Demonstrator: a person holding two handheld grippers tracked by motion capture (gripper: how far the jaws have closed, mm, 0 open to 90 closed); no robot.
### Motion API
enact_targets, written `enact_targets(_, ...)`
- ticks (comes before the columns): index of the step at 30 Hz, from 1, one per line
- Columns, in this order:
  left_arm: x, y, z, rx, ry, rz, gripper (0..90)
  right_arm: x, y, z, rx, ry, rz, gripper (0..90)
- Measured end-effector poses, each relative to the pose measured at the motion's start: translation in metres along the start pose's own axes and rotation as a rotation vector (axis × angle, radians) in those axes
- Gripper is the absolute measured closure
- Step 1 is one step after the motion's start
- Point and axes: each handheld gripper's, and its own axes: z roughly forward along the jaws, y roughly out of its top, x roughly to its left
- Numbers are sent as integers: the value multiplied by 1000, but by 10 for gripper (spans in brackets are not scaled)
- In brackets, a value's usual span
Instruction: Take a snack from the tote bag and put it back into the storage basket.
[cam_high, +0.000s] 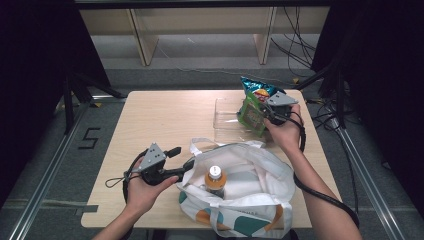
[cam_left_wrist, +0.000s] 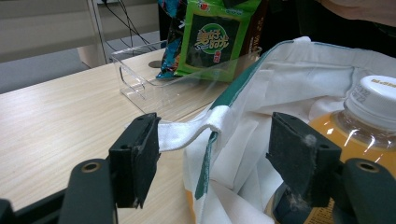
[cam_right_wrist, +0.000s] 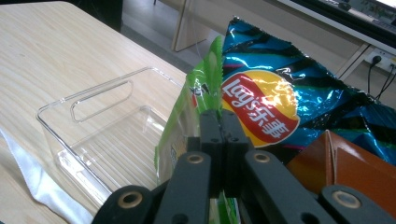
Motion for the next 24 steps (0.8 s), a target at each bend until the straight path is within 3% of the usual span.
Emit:
enact_targets(6, 0, 0, 0, 0, -1, 1, 331, -1, -5, 2, 20, 15, -17, 900)
enact_targets(7, 0, 0, 0, 0, -1, 0, 331, 1, -6, 2, 19, 4, 1, 900)
enact_targets(8, 0, 0, 0, 0, -1, 0, 331, -1, -7, 3, 19, 2, -23, 900)
enact_targets(12, 0, 0, 1, 1, -3, 0, 331, 0, -11, 4, 37, 22, -20, 900)
enact_targets(24, 0, 0, 0, -7, -6, 1, 331, 0, -13, 4, 41, 19, -16, 900)
